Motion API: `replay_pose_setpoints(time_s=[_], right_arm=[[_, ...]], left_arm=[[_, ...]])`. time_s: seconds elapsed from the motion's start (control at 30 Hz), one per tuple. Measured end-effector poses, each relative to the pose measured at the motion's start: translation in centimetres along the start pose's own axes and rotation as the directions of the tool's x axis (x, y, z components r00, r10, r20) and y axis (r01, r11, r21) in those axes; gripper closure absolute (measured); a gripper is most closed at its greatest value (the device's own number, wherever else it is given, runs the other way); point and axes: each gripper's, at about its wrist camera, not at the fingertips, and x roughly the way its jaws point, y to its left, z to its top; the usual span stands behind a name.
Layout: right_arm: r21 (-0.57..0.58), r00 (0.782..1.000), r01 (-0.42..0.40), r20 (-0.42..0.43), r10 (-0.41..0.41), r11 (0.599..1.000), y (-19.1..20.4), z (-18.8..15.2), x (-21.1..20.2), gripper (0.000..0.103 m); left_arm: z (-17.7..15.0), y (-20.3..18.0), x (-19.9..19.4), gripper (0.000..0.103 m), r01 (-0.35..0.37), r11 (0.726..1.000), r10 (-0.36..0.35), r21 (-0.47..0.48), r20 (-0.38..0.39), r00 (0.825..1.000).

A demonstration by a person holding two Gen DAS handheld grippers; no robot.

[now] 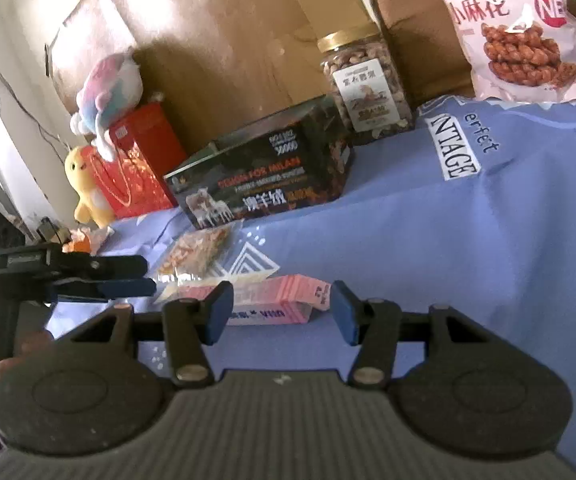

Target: Organize snacks

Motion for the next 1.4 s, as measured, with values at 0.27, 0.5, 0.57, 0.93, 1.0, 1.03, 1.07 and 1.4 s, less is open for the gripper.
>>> replay_pose_setpoints(time_s=[0.27, 0.5, 0.57, 0.93, 1.0, 1.03, 1.07, 1.4], right_arm=[[-0.195, 0.998, 0.037, -0.039, -0.046, 0.98, 3.2, -1.1, 2.2, 0.046], [-0.229, 0.996, 0.046, -0.063, -0.062, 0.972, 4.2, -1.6, 2.9, 0.046], [-0.23, 0.996, 0.041, -0.073, -0.06, 0.972, 4.4, -1.3, 3.1, 0.046], [-0.381, 0.994, -0.009, -0.107, -0.034, 0.925, 8.7, -1.3, 5.5, 0.045], [-0.391, 0.992, -0.011, -0.12, -0.039, 0.92, 8.8, -1.7, 6.1, 0.045], [-0.383, 0.991, -0.018, -0.132, -0.036, 0.924, 8.6, -1.9, 6.3, 0.045], [-0.386, 0.993, -0.015, -0.114, -0.031, 0.922, 8.6, -2.1, 6.1, 0.044], [-0.386, 0.997, -0.011, -0.077, -0.02, 0.922, 9.0, -1.1, 5.6, 0.044]], left_arm=[[-1.1, -0.7, 0.8, 0.042, -0.002, 1.0, 0.002, 0.015, -0.027, 1.0], [-1.4, -0.4, 0.4, 0.05, -0.002, 1.0, 0.003, 0.018, -0.017, 1.0], [-1.4, -0.4, 0.1, 0.051, -0.005, 1.0, 0.005, 0.02, -0.014, 1.0], [-2.0, 1.2, -4.0, 0.047, -0.063, 0.996, 0.058, 0.057, 0.087, 0.995], [-2.0, 2.0, -3.8, 0.046, -0.063, 0.998, 0.06, 0.031, 0.077, 0.995], [-2.1, 2.3, -3.6, 0.042, -0.066, 0.998, 0.064, 0.024, 0.073, 0.995], [-2.3, 2.6, -3.5, 0.041, -0.064, 0.998, 0.062, 0.021, 0.073, 0.995], [-2.3, 2.9, -4.0, 0.016, -0.031, 0.999, 0.027, 0.026, 0.131, 0.991]])
